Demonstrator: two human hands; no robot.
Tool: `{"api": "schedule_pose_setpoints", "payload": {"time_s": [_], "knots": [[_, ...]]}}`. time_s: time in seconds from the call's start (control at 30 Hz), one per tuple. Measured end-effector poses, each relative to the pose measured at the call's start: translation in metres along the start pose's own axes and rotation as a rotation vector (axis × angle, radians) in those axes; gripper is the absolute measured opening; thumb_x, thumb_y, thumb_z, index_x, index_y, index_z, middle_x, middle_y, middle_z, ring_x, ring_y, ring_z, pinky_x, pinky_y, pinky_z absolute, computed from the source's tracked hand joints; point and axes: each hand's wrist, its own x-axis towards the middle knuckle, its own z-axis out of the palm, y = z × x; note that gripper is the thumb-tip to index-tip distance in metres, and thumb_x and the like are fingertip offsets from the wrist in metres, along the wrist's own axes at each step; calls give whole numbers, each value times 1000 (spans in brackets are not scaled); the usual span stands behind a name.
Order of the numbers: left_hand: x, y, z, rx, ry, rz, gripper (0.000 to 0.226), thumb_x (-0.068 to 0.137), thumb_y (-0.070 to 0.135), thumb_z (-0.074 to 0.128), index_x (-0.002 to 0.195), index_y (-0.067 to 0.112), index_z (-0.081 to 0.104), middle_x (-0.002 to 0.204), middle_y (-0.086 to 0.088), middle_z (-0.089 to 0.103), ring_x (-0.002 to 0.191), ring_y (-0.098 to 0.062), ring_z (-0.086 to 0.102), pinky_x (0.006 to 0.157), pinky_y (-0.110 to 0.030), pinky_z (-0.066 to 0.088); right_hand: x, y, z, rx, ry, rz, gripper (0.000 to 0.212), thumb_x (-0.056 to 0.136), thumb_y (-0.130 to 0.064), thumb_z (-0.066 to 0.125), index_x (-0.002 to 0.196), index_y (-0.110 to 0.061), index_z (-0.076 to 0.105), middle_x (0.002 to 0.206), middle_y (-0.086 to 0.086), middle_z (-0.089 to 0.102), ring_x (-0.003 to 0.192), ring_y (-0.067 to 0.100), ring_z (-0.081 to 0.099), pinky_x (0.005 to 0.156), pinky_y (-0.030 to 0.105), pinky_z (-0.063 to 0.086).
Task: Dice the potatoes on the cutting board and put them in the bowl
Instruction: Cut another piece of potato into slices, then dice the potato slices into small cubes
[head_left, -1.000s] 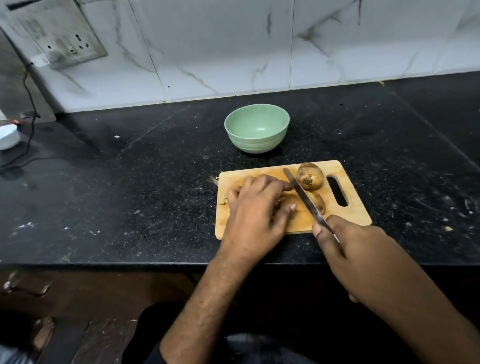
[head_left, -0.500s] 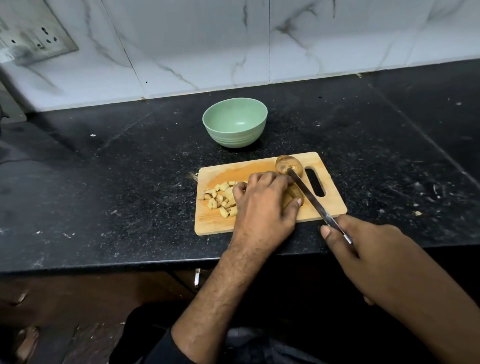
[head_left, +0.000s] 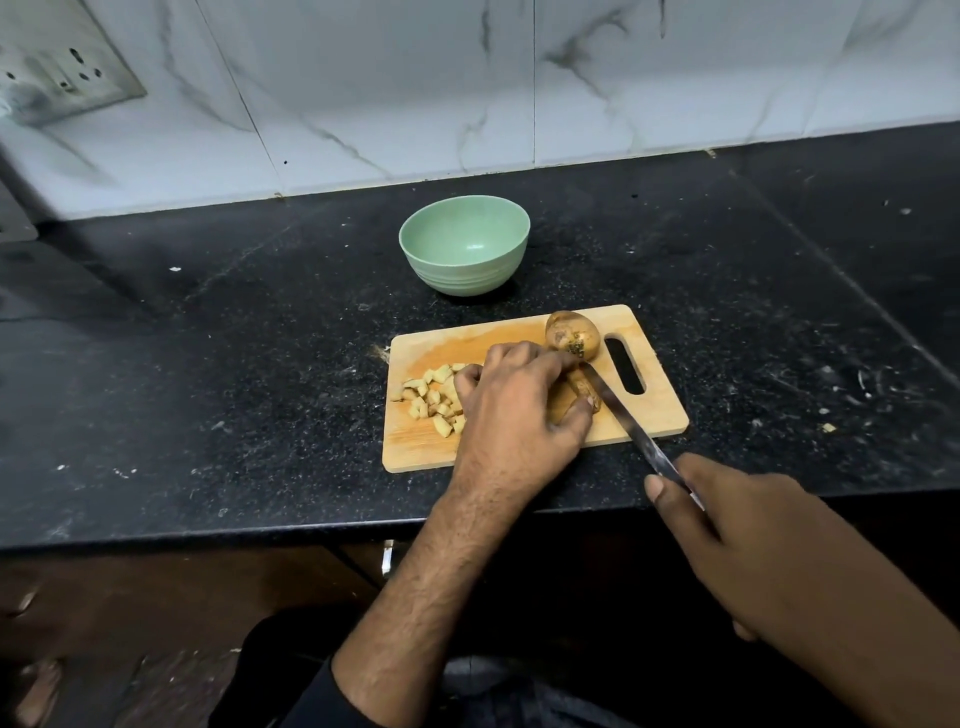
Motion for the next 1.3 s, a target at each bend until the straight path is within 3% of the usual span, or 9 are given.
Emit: {"api": "schedule_pose_setpoints", "payload": {"time_s": [0.3, 0.6, 0.97, 1.2, 1.3], "knots": [[-3, -4, 0, -62, 65, -4, 41, 84, 40, 73, 123, 28, 69, 114, 19, 62, 116, -4, 38, 88, -31, 15, 4, -2, 11, 22, 18, -7, 34, 101, -54, 24, 82, -30, 41, 61, -1, 60, 43, 7, 57, 57, 34, 58], [-3, -4, -1, -85, 71, -7, 40, 84, 41, 74, 121, 27, 70, 113, 18, 64, 116, -6, 40, 89, -32, 17, 0, -7, 15, 5, 60, -46, 35, 99, -55, 21, 81, -31, 38, 63, -3, 59, 49, 7, 58, 59, 33, 56], [-10, -7, -3, -12, 102, 4, 33, 82, 45, 73, 112, 30, 70, 112, 21, 63, 119, -5, 38, 95, -35, 17, 12, -16, 19, -85, 65, -47, 30, 104, -51, 25, 87, -30, 37, 74, -6, 52, 67, 10, 51, 60, 30, 41], [-17, -16, -8, 18, 91, -32, 31, 82, 32, 66, 112, 30, 71, 112, 23, 62, 126, -6, 36, 91, -30, 12, 1, -18, 13, -75, 36, -48, 36, 102, -55, 24, 79, -29, 34, 70, -5, 55, 61, 6, 53, 54, 23, 41], [-18, -16, -9, 23, 76, -28, 32, 84, 41, 64, 113, 31, 70, 113, 24, 61, 126, -5, 35, 91, -29, 11, 0, -19, 12, -64, 34, -50, 35, 102, -56, 24, 81, -30, 36, 70, -5, 56, 62, 6, 56, 58, 24, 47]]}}
